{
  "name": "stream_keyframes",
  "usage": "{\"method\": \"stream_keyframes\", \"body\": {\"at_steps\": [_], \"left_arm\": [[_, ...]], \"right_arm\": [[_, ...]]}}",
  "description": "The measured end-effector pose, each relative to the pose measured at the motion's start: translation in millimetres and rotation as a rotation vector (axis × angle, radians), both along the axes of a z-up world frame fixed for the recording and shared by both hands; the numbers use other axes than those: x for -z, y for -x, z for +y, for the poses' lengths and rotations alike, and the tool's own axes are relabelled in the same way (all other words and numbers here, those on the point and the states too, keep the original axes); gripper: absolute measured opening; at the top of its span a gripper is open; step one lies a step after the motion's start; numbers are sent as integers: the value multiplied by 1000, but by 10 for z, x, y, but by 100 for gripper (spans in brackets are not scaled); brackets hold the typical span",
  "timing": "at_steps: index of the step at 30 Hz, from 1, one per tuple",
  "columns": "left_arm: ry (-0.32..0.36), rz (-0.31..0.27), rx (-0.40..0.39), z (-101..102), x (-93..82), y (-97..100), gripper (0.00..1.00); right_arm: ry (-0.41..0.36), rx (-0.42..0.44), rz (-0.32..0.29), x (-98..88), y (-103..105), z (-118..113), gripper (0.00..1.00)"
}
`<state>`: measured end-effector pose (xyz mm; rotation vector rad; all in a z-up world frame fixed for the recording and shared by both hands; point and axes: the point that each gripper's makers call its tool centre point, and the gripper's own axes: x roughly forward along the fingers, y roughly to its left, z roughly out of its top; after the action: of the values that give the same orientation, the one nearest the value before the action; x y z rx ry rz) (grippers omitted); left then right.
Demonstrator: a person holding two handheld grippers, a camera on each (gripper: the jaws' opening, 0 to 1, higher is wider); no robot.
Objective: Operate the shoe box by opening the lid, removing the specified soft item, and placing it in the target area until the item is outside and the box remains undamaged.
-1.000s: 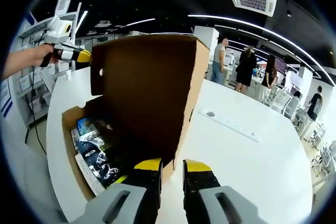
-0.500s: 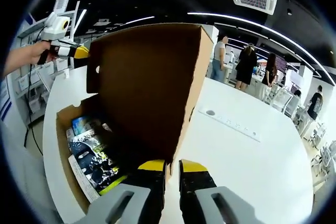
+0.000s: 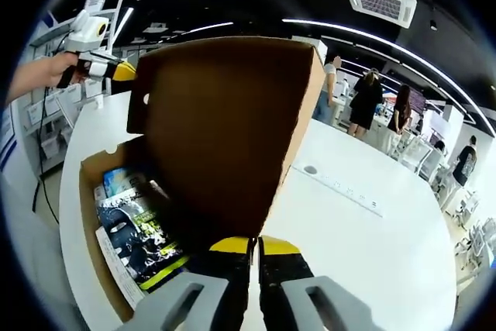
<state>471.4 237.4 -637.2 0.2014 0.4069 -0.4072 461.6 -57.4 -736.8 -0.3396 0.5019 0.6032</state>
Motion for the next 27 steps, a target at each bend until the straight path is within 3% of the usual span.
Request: {"method": "stream_keyframes", "body": {"at_steps": [10, 16, 27], "left_arm": [[-3, 29, -26, 36, 138, 40, 3], [2, 69, -66, 109, 372, 105, 9], [4, 148, -78, 103, 764, 217, 9]], "right_arm": [[16, -6, 4, -4, -12, -3, 0], [22, -7, 4, -3, -12, 1, 0], [30, -14, 5, 1, -14, -4, 0]]}}
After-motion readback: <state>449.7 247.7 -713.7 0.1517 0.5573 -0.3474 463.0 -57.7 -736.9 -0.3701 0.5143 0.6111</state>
